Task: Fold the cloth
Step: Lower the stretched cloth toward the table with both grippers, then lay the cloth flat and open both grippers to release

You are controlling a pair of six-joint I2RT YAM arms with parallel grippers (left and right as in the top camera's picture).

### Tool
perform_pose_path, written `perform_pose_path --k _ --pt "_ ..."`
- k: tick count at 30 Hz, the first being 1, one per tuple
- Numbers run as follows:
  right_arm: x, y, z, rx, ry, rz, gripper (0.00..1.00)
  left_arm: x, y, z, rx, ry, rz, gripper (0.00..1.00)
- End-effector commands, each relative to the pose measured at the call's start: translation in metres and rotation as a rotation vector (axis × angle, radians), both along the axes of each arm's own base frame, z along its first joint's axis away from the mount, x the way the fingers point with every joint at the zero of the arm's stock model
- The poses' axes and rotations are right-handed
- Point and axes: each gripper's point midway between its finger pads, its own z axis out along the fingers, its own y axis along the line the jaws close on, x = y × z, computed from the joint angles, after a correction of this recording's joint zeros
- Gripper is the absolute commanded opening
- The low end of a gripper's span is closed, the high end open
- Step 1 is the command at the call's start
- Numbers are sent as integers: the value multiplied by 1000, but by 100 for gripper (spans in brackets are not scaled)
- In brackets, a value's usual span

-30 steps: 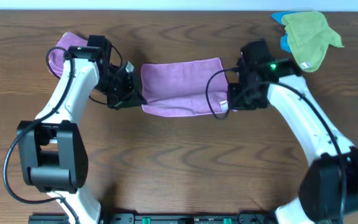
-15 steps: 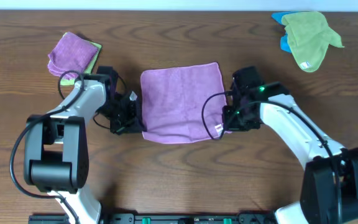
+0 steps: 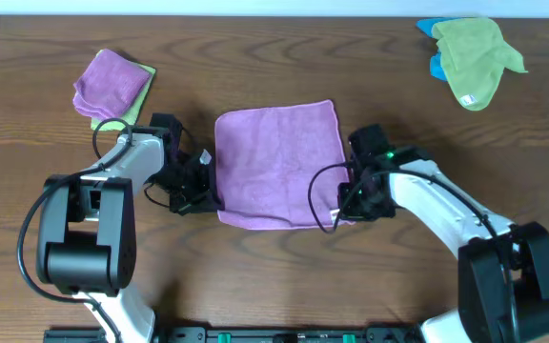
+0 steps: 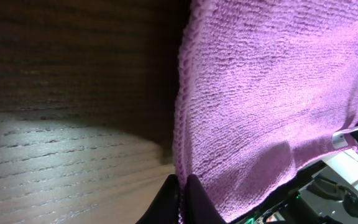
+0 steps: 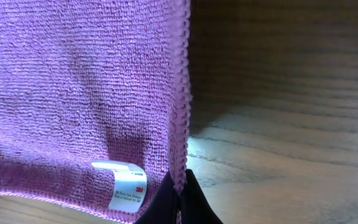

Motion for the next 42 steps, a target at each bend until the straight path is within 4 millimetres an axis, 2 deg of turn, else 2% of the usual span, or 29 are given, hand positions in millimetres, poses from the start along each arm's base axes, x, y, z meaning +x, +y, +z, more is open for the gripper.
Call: perform_pose_path --k 1,2,4,6,10,13,17,22,29,31,37,42 --pt "1 0 3 -10 -21 -13 2 -3 1 -2 3 -3 -22 6" --pt "2 0 5 -7 -27 -13 2 -3 1 -2 3 -3 -22 9" --pt "4 2 9 3 -47 -13 5 -3 1 -2 3 -3 -22 22" --pt "7 3 15 13 -71 -13 18 -2 1 -2 3 -3 -21 35" --pt "9 4 30 30 -118 -13 38 -3 0 -2 -5 0 -20 57" --pt "9 3 39 38 -140 -14 50 -5 -1 0 -11 10 -17 73" --pt "2 0 48 38 -142 -19 53 -10 2 2 -4 37 -13 88" --pt "-6 -8 56 33 -132 -38 51 -8 9 17 3 13 19 98" --pt "-8 -18 73 45 -172 -69 50 -12 19 60 61 -74 68 97" --pt "-8 -18 77 49 -185 -69 50 -17 19 66 62 -78 80 97" --pt "-11 -18 82 54 -198 -69 48 -49 17 51 46 -7 122 97" --pt "-11 -19 82 53 -201 -58 47 -52 12 35 14 -36 166 96"
